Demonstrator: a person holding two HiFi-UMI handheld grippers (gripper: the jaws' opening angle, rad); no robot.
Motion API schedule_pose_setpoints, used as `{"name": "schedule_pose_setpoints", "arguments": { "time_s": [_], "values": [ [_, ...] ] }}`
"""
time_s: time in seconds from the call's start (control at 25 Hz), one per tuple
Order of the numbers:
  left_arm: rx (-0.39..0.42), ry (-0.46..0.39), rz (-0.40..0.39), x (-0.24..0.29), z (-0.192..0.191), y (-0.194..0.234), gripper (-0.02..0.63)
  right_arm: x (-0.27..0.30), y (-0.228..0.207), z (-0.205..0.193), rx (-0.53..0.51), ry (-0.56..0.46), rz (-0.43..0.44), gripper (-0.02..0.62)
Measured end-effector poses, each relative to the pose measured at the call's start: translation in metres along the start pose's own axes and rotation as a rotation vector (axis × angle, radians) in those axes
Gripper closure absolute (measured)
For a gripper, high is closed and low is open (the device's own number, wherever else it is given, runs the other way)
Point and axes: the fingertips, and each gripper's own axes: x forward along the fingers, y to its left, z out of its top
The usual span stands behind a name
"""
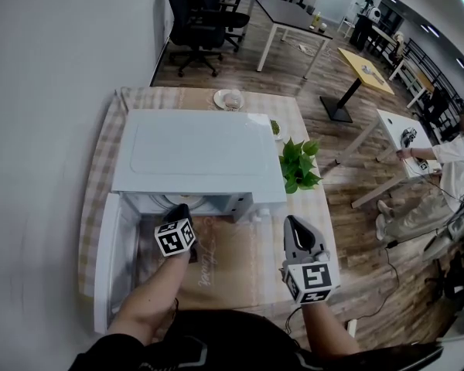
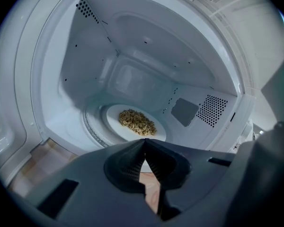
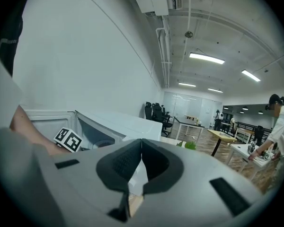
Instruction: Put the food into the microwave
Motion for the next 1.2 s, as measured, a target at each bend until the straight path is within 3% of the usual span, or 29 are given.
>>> {"name": "schedule_pose_setpoints", "arguments": {
  "time_s": [0.24, 0.56, 0.88, 1.2],
  "values": [
    [0.055, 0.021, -0.047, 0.001, 0.0, -0.006, 0.597, -0.006, -0.001, -0.001, 0.018, -0.017, 0.005, 0.586],
    [0.053, -0.069, -0.051, -0.043, 0.011, -0.027, 0.597, -0.022, -0.004, -0.004, 0.044, -0.055, 0.03, 0.586],
    [0.282, -0.203, -0.134, -0.113, 0.031, -0.087, 0.597, -0.053, -0.003, -0.001, 0.083, -0.108, 0.088, 0.586],
    [0.358, -0.296, -0.224, -0.202, 0.032, -0.156, 0.597, -0.086, -0.006, -0.009, 0.135, -0.129, 0.143, 0.586]
  ]
}}
